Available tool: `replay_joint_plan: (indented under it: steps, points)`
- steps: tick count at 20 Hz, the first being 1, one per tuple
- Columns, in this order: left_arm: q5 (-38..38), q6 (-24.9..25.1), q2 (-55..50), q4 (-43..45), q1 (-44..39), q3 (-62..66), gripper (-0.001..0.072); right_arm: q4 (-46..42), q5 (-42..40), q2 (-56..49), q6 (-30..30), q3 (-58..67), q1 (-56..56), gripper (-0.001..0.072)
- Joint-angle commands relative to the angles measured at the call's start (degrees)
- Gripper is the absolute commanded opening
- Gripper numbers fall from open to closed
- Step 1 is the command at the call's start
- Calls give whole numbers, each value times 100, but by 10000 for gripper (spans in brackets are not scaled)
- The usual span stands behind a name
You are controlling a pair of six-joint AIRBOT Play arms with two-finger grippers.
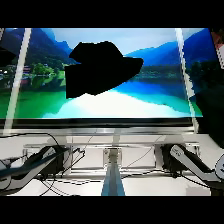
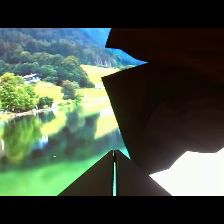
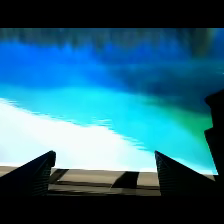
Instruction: Fold the clothes and pants, and hang the long-sleeved shirts on hangers.
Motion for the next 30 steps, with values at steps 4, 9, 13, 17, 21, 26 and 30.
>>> replay_joint_plan:
  steps: [4, 9, 13, 17, 21, 26, 30]
  points:
    - [7, -389, 2, -776, -9, 4, 8, 2358, 452, -85, -1005, -81, 629, 697]
    - [258, -387, 2, -1582, -13, 2, 8, 2538, -929, -273, -1108, -87, 3392, 697]
    - [238, -391, 2, -925, -7, 0, 8, 2273, -4072, -385, -1287, -87, 5608, 697]
    - [243, -389, 2, -822, 0, 0, 8, 1637, -5027, -507, -1530, -87, 7344, 697]
    - [245, -389, 2, -763, 0, -2, 8, 1598, -5274, -509, -1541, -87, 8450, 693]
    - [289, -391, 2, -761, 0, -2, 8, 612, -6279, -835, -1353, -87, 8736, 165]
    - [310, -389, 2, -763, 0, -4, 8, 586, -6579, -2011, -435, 20, 8223, 180]
